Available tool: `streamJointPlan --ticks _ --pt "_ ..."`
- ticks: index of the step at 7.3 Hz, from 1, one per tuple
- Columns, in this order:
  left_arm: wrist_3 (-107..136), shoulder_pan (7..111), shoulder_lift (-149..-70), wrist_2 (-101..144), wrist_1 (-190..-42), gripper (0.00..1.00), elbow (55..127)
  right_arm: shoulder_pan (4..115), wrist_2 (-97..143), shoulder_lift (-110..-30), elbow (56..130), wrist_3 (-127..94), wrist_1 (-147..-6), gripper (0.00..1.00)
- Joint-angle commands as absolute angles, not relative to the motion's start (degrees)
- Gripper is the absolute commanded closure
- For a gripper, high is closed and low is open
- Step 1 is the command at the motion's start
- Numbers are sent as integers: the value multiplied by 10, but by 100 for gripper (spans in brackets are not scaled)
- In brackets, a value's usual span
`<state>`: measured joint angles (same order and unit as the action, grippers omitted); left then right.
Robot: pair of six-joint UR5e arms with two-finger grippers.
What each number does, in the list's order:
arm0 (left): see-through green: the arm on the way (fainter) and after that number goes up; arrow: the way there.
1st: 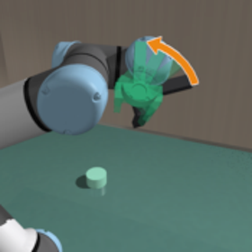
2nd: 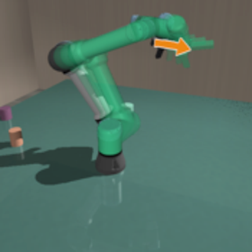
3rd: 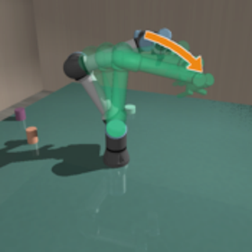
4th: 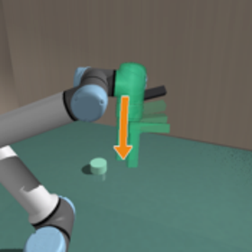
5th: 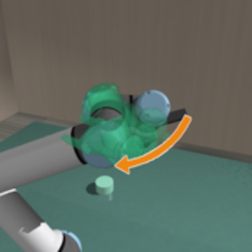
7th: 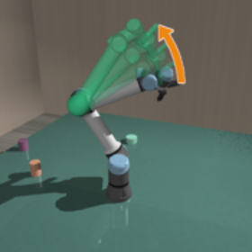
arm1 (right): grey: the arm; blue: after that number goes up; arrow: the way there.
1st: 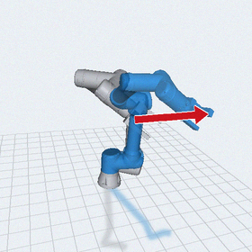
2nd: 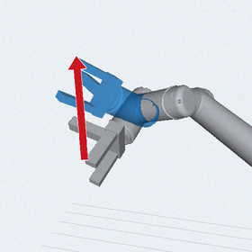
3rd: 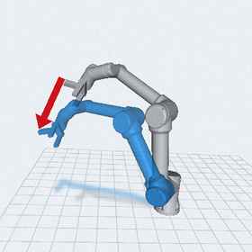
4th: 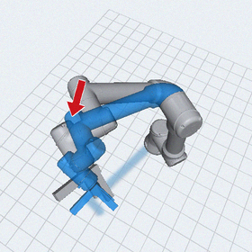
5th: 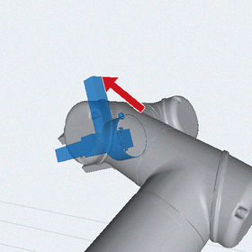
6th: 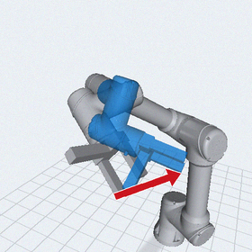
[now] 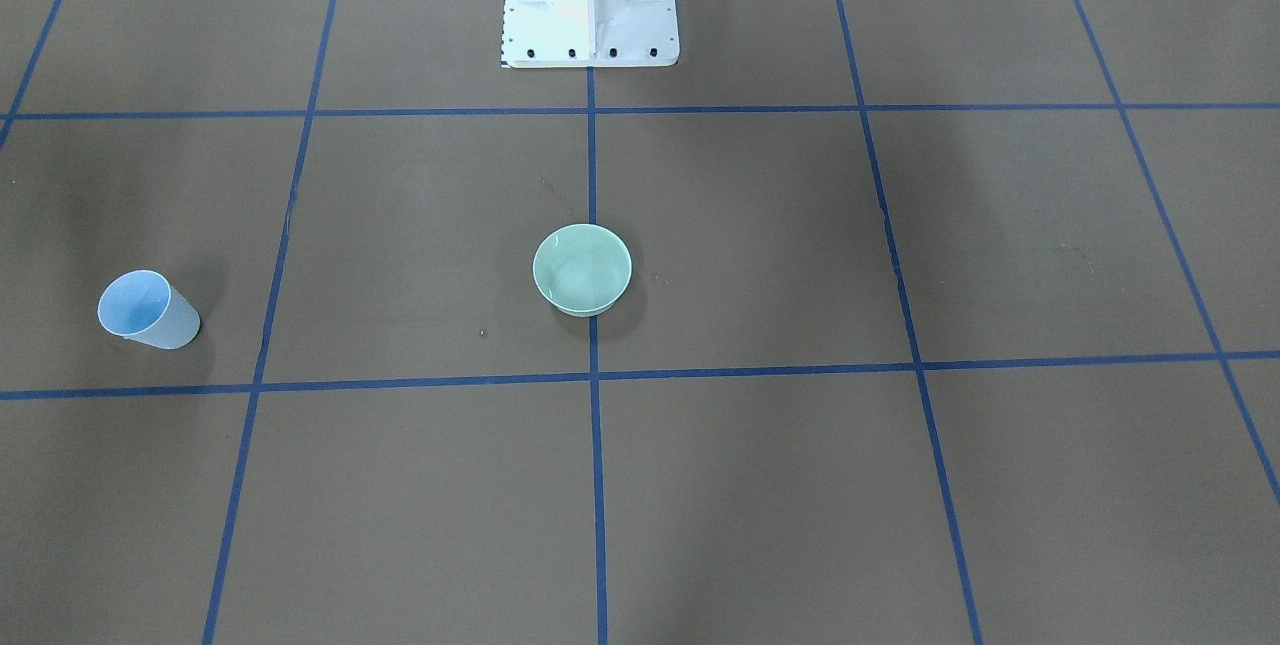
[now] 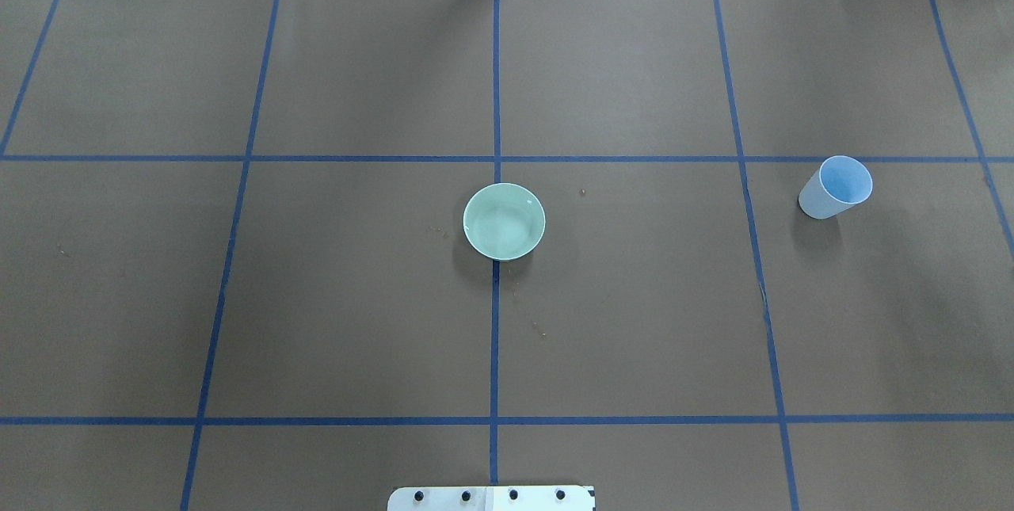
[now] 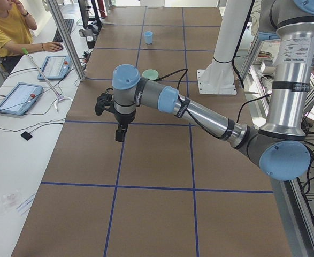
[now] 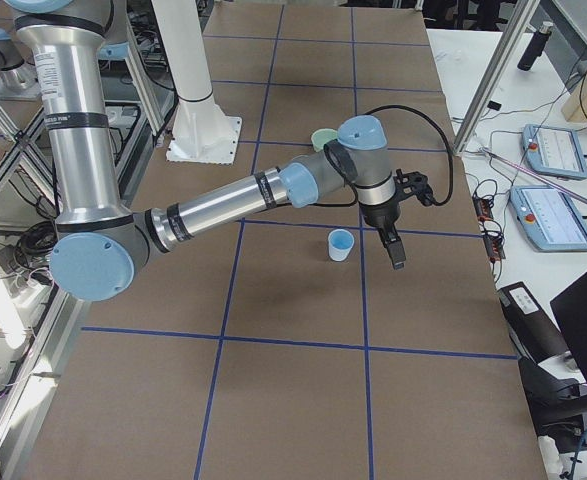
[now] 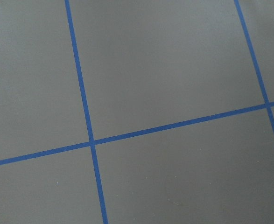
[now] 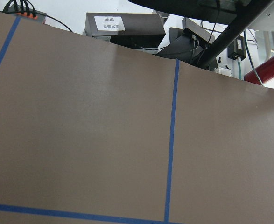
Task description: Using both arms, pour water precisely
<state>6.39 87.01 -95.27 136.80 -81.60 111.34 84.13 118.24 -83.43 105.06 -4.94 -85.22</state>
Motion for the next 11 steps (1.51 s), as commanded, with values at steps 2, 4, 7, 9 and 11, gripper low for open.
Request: streamJointPlan --ticks 2,4,7,9,11 --pt "214 776 -1020 1340 -817 0 1126 933 1278 -842 992 176 -917 1" --pt "303 693 -1075 1318 -816 0 1120 947 1296 -872 959 194 -919 1" --pt "464 550 -1152 1232 -816 0 1114 947 1296 -881 886 183 -914 1" --pt "512 481 -1207 1215 -816 0 1070 947 1296 -880 879 171 -912 1" --pt "572 416 -1255 1167 -830 0 1028 947 1297 -880 879 171 -911 0"
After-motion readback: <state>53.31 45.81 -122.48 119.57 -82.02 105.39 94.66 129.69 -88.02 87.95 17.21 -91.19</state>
